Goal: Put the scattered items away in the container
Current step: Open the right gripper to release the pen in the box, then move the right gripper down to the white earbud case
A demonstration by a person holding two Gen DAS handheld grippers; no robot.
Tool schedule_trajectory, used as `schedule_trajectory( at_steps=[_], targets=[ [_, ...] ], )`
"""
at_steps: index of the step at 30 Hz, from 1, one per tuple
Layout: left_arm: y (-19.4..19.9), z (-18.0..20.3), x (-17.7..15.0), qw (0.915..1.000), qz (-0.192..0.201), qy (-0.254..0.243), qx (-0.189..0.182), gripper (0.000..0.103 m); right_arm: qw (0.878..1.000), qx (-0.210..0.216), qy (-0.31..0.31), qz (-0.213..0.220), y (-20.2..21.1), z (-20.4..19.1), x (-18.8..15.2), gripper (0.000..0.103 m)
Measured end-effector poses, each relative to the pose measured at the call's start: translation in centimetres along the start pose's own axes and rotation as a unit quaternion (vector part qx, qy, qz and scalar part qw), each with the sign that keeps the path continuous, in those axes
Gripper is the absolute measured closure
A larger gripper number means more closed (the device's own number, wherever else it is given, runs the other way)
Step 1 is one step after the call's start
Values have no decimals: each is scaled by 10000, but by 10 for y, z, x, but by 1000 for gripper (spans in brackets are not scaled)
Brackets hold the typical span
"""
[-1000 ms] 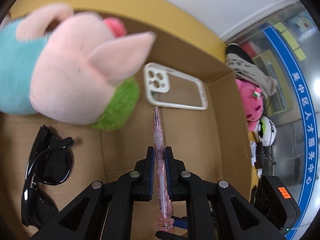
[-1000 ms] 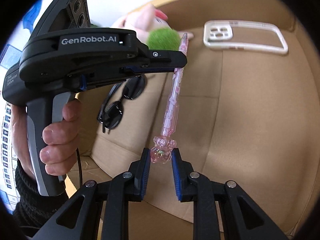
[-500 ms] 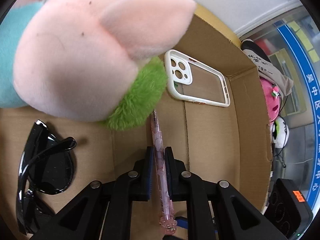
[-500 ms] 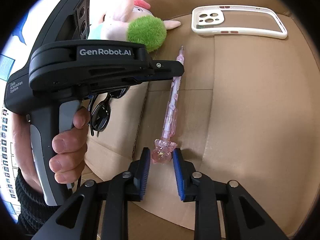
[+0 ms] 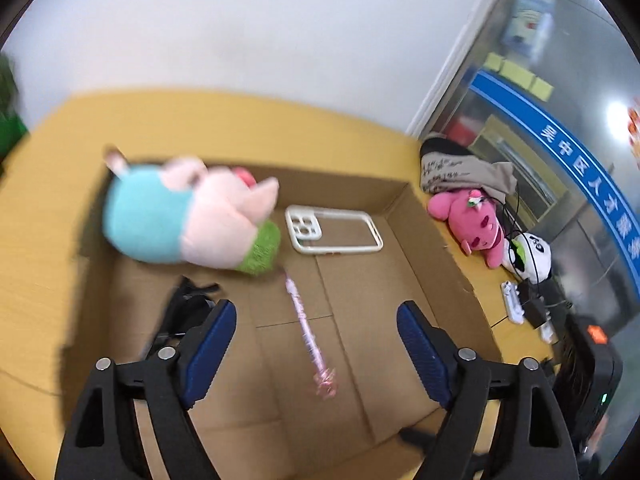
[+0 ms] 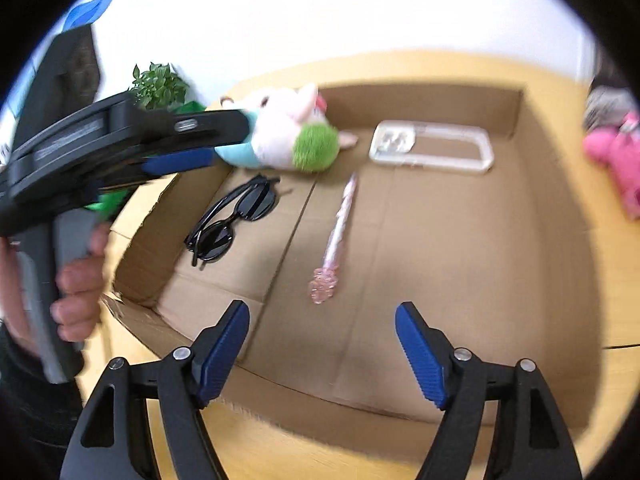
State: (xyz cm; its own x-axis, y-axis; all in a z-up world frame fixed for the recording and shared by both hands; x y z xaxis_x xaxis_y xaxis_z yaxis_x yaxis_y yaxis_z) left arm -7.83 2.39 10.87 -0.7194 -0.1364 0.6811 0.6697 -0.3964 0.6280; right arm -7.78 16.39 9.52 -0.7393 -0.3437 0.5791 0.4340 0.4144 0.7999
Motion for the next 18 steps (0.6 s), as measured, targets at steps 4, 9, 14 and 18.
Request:
schedule_trajectory(
  at_steps=[4,9,14,18],
  targets=[
    [54,13,-27,9934,721,-642,614,0,9970,-517,84,570,31,-4,-10,26],
    [80,27,-62,9849,985,-1054,956,0,9911,-755,-215,1077,40,-15,-21,25],
    [92,40,-87,9824,1116,-1203,892,0,9894,-836,-212,1166,45,-20,-37,25],
    [102,45,-99,9805,1266,-1248,836,0,9904,-818,-178,1097,47,-21,-48,25]
  ],
)
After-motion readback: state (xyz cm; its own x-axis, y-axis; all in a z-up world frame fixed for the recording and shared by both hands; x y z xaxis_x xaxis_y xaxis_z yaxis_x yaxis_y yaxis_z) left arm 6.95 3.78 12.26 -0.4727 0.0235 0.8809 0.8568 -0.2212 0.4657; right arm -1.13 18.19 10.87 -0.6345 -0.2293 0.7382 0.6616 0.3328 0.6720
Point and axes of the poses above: each gripper's, at about its wrist camera, not at the fingertips, and y roughly against the way its jaws point, z to its right, x to its top, the point moved 3 cm from there along -y, roughly the way its jaws point, and after that the axes turned 7 degrees about -x, right-handed, at the moved point
